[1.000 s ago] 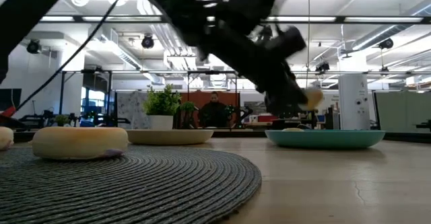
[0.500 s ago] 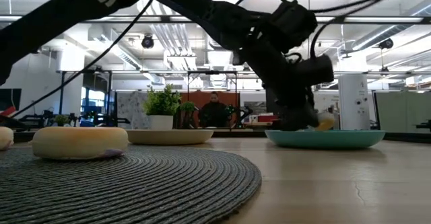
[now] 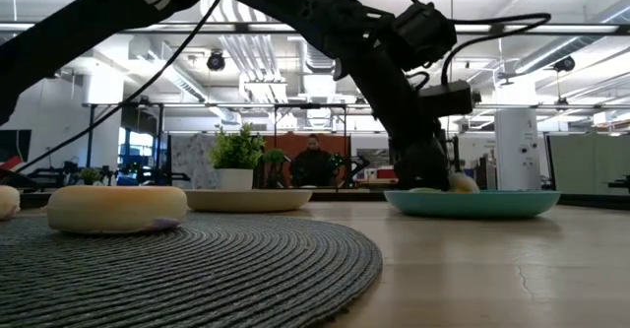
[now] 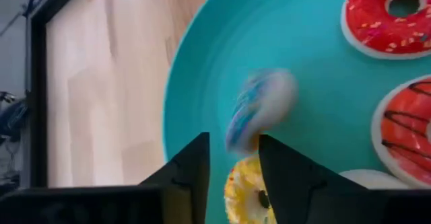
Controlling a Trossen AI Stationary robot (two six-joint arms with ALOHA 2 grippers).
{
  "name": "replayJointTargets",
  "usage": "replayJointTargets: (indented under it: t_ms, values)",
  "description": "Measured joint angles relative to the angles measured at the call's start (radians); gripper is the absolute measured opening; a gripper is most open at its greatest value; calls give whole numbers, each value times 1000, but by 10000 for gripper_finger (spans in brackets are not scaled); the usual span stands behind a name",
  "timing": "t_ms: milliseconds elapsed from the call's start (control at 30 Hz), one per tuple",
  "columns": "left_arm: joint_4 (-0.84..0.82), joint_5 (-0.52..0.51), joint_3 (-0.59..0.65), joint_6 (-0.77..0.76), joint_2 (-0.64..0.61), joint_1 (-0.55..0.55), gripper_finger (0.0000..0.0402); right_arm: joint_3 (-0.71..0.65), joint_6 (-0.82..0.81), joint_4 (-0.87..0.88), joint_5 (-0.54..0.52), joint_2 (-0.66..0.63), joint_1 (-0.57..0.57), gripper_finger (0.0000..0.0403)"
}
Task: Pick & Place donuts
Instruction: Put the small blue donut on the blue plate, then put the large black donut on the brown plate
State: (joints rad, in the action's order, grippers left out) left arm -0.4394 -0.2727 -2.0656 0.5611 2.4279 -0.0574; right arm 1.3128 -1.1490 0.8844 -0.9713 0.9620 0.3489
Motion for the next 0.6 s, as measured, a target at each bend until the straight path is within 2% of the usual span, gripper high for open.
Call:
replayJointTargets:
  t_ms: [233,600]
  values:
    - [-47,29,-2,-9,-12,8,116,-1,-3,-1,-23,0,0,178]
    - [-339,74,14,-206,-170,5,117,-2,-3,-4,-23,4,0,178]
